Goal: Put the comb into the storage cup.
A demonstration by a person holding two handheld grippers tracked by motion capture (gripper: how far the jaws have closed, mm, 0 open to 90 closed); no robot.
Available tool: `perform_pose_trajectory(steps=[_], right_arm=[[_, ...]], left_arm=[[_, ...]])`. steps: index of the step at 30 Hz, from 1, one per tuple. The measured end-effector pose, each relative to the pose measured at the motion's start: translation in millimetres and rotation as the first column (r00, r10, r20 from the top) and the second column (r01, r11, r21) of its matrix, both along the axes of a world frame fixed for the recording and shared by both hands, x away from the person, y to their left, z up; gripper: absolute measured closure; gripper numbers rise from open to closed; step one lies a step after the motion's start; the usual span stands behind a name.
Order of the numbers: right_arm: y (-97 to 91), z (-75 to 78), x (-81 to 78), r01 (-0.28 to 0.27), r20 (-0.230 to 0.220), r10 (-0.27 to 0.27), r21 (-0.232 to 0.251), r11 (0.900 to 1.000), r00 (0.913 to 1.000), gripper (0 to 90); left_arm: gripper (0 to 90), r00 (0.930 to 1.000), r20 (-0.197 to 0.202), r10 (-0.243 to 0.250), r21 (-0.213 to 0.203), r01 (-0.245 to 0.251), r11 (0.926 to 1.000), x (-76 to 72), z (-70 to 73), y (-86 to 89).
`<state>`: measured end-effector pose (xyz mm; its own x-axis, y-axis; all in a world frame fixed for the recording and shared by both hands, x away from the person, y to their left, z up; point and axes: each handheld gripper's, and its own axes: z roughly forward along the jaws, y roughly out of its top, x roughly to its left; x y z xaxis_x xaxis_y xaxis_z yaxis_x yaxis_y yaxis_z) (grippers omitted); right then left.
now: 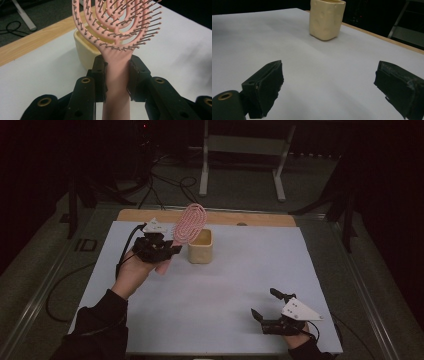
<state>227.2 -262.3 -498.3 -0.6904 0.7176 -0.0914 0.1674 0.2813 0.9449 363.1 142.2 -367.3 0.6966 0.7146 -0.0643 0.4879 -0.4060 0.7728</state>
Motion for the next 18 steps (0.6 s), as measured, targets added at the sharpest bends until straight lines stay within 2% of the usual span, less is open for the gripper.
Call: perform_pose_trajectory(steps=[6,15,18], right_arm=[[-0.2,0.0,0.1,0.001,0.0,-0.001,0.001,1.0,1.0,7.8],[-0.2,0.3,-0.2,0.004,0.001,-0.004,0.002,1.0,1.0,7.8],[-0.4,0.6,-0.3,0.004,0.002,-0.004,0.006,1.0,1.0,7.8]], left_arm=[[70.3,0.9992,0.028,0.029,-0.044,-0.028,0.9986,6.7,5.3,-7.1],[70.3,0.9977,0.058,0.034,-0.082,-0.03,0.9962,17.9,12.9,-19.0],[70.4,0.9973,0.061,0.042,-0.11,-0.035,0.9933,21.3,14.1,-22.2]])
